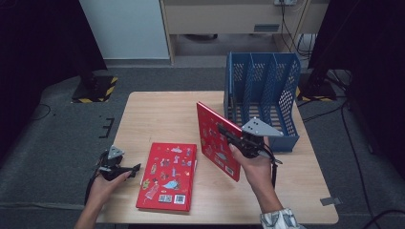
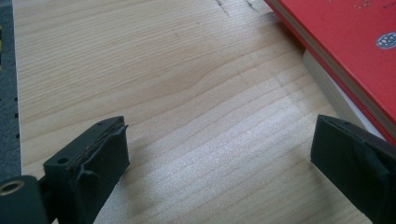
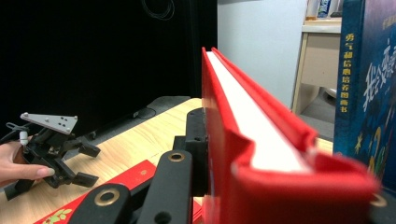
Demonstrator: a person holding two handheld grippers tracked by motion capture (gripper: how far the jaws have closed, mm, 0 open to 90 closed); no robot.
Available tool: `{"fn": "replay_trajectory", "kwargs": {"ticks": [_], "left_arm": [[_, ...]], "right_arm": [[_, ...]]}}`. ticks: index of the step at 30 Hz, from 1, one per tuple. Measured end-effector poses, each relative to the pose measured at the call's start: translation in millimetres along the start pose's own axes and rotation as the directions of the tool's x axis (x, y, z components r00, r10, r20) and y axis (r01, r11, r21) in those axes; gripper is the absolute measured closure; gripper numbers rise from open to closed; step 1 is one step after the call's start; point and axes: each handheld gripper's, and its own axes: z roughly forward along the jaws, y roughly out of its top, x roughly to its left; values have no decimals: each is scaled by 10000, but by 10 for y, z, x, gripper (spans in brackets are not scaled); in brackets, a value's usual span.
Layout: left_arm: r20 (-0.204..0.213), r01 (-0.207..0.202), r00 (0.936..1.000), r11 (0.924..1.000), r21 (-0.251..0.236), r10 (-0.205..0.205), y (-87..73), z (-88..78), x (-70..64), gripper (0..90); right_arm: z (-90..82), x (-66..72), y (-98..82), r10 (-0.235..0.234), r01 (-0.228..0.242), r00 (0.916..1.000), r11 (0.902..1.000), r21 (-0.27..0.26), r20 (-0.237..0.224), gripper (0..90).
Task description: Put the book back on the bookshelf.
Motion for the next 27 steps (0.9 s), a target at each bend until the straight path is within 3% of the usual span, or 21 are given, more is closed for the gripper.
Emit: {"fn": "replay_trajectory", "kwargs": {"ticks": [15,27], "left_arm": [[75,37,10000,9999,127,-38,-12,20,-16,23],[-34,154,9999,9998,128,-153,-23,18,-34,11]], "right_arm": [[-361,-2,22,50,-49,9999,10000,-29,150,797],[-680,-62,91,456,-459,9978,9989,57,483,796]]}}
